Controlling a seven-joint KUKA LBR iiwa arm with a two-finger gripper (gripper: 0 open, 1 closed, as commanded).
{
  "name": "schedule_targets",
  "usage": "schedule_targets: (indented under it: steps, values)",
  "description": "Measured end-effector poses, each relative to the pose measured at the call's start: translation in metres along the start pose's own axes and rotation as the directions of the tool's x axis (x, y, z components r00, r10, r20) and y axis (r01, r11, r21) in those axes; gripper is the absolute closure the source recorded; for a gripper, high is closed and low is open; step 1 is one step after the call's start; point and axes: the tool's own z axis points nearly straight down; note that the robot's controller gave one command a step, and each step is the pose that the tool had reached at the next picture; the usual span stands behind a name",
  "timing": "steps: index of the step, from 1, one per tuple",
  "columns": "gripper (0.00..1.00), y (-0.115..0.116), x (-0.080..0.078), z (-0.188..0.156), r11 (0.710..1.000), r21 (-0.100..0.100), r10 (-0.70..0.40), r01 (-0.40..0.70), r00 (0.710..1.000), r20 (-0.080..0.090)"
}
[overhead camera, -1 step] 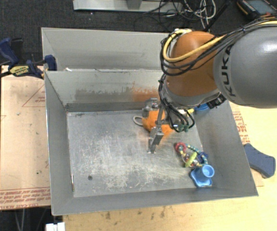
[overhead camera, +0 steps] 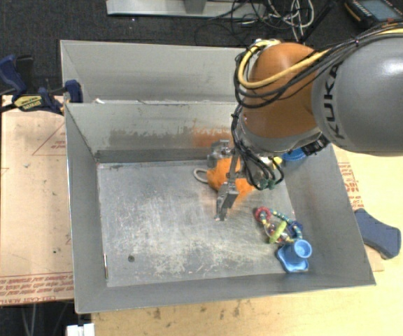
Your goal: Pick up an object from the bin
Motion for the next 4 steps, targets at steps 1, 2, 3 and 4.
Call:
schedule_targets:
  steps: [1, 2, 3, 4]
  values:
    - [0.00, -0.048, -0.014, 0.058, 0.998, 0.000, -0.062, 0.062, 0.998, 0.007]
    - [0.00, -0.077, -0.018, 0.068, 0.981, -0.002, -0.192, 0.192, 0.981, -0.006]
    - [0.00, -0.106, -0.054, 0.051, 0.976, 0.001, -0.216, 0.216, 0.976, 0.005]
    - [0.00, -0.104, -0.045, 0.104, 0.950, 0.003, -0.311, 0.311, 0.950, 0.007]
